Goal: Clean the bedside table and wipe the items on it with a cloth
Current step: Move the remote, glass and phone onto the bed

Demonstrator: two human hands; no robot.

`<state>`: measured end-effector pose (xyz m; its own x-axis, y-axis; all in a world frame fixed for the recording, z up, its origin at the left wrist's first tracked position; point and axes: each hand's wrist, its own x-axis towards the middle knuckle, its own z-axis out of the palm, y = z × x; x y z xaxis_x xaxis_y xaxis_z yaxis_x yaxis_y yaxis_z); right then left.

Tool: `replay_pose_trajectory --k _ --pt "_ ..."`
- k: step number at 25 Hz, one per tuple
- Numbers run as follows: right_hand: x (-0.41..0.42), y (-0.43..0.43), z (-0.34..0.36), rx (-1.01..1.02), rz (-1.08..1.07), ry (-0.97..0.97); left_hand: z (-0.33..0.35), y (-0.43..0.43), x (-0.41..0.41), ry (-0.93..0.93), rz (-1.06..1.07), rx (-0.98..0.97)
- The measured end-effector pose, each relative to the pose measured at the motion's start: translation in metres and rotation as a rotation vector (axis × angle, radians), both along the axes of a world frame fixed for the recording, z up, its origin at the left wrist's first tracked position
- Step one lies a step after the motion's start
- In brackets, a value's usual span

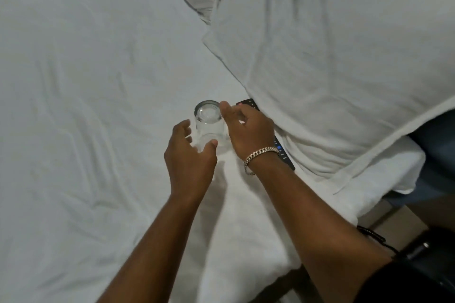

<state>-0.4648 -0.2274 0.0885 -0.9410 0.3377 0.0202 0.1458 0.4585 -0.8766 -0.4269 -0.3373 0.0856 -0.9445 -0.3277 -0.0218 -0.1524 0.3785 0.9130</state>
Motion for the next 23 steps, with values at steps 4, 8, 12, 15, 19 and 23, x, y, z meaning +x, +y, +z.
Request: replay_pose_trajectory --k 4,8,12,15,19,23 --pt "0.058 0.058 -0.014 0.000 -0.117 0.024 -0.002 0.046 0.059 0.138 0.126 0.092" --pt "0.159 0.157 -0.048 -0.017 -0.292 0.035 -0.021 0.138 0.130 0.200 -0.040 0.105" --pt "0.254 0.262 -0.095 0.036 -0.465 -0.035 -0.054 0.236 0.181 0.179 -0.327 0.094" --pt "0.309 0.331 -0.126 0.099 -0.553 -0.122 -0.098 0.302 0.209 0.061 -0.596 0.011" --pt "0.356 0.408 -0.161 0.097 -0.632 -0.208 -0.148 0.380 0.219 -0.119 -0.918 -0.174" --pt "0.366 0.441 -0.185 -0.146 -0.709 -0.393 -0.172 0.417 0.204 -0.300 -1.100 -0.342"
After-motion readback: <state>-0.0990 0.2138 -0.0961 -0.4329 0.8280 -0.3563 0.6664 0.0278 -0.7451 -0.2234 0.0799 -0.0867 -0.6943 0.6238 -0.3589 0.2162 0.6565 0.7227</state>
